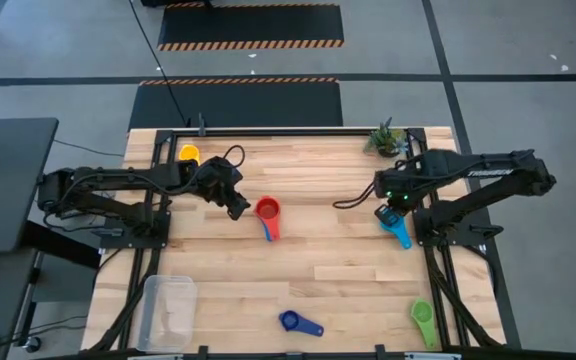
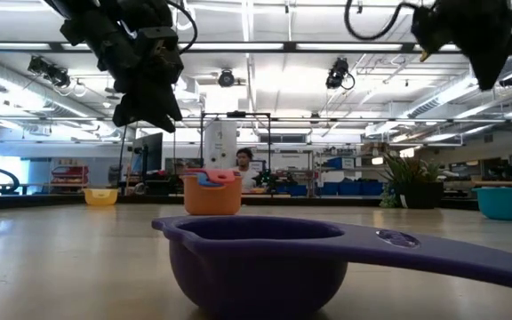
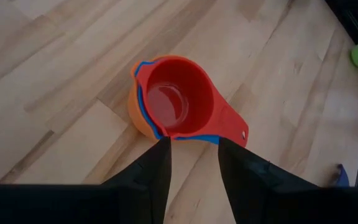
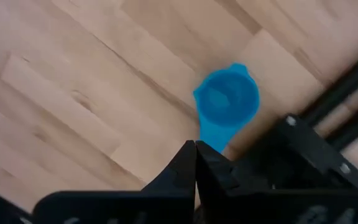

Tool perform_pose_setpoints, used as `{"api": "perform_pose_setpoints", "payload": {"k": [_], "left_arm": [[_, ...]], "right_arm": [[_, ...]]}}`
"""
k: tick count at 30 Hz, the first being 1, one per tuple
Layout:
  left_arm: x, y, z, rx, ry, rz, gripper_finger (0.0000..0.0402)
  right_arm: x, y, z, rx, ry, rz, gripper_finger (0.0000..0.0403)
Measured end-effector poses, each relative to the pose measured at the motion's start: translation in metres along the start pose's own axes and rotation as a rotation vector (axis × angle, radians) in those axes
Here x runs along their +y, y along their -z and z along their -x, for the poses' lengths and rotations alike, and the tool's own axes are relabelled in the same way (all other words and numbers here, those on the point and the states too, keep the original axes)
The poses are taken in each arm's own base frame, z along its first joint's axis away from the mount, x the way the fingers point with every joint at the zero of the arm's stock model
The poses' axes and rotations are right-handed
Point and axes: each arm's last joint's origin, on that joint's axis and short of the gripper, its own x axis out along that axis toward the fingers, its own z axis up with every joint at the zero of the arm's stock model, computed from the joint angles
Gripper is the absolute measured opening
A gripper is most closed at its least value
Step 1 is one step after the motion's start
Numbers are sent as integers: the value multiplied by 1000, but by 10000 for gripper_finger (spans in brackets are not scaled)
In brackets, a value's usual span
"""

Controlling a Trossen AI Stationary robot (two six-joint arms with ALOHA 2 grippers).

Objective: Nest measuring cups in basket
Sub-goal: Stack the blue measuring cup on top of the orange measuring cup

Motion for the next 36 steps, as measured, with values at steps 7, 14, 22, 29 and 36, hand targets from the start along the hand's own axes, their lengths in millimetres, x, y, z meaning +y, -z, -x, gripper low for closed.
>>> {"api": "perform_pose_setpoints", "payload": {"k": [7, 14, 22, 29, 36], "left_arm": [[0, 0, 0, 0, 0, 0, 139], [0, 0, 0, 1, 1, -35, 139], [0, 0, 0, 1, 1, -34, 139], [0, 0, 0, 2, 2, -34, 139], [-1, 1, 0, 23, 35, -35, 139]], "right_arm": [[3, -2, -50, 62, -2, 27, 71], [-1, 1, -91, 153, 82, 9, 139], [-1, -1, -120, 144, 123, 50, 160], [-5, 0, -144, 138, 126, 62, 159], [-6, -3, -164, 143, 118, 68, 120]]}}
